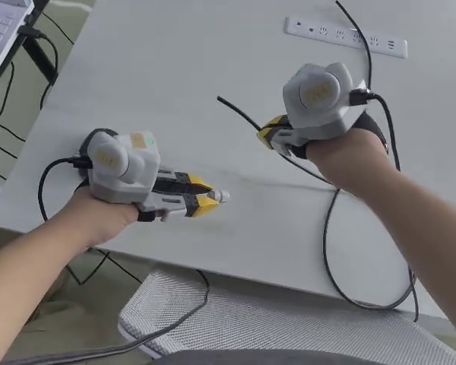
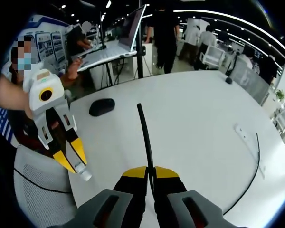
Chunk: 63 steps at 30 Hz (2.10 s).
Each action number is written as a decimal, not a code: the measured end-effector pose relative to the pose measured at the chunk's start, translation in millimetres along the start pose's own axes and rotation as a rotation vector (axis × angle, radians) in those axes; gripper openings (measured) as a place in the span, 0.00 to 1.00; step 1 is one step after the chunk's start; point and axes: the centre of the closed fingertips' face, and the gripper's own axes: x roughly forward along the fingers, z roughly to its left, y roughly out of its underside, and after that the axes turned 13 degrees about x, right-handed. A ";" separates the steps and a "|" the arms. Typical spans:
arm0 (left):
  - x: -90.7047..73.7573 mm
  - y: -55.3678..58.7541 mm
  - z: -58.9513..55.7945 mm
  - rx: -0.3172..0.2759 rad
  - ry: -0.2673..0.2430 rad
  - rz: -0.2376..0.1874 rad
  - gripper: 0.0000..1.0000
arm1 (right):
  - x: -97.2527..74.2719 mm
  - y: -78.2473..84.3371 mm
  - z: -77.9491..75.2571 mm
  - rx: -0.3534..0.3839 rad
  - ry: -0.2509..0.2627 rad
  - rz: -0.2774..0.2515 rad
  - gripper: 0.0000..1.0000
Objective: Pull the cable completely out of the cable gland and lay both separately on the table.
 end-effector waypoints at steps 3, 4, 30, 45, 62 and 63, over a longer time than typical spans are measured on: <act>-4.2 10.4 6.1 -0.006 -0.005 0.008 0.15 | 14.4 -1.9 5.0 -0.018 -0.001 0.033 0.00; -5.4 13.6 8.0 -0.004 -0.008 0.013 0.15 | 20.8 -5.2 8.2 -0.021 -0.004 0.037 0.00; -7.6 62.9 31.9 -0.041 -0.030 0.044 0.16 | 99.8 24.2 31.0 -0.103 -0.028 0.230 0.00; -5.5 70.5 35.4 -0.044 -0.049 0.040 0.16 | 105.7 30.2 32.1 -0.128 -0.022 0.240 0.00; -3.9 77.4 36.9 -0.026 -0.054 0.059 0.16 | 109.8 31.1 29.9 -0.157 -0.014 0.226 0.00; -3.7 78.1 37.0 -0.028 -0.055 0.063 0.16 | 109.5 31.4 30.5 -0.166 -0.011 0.224 0.00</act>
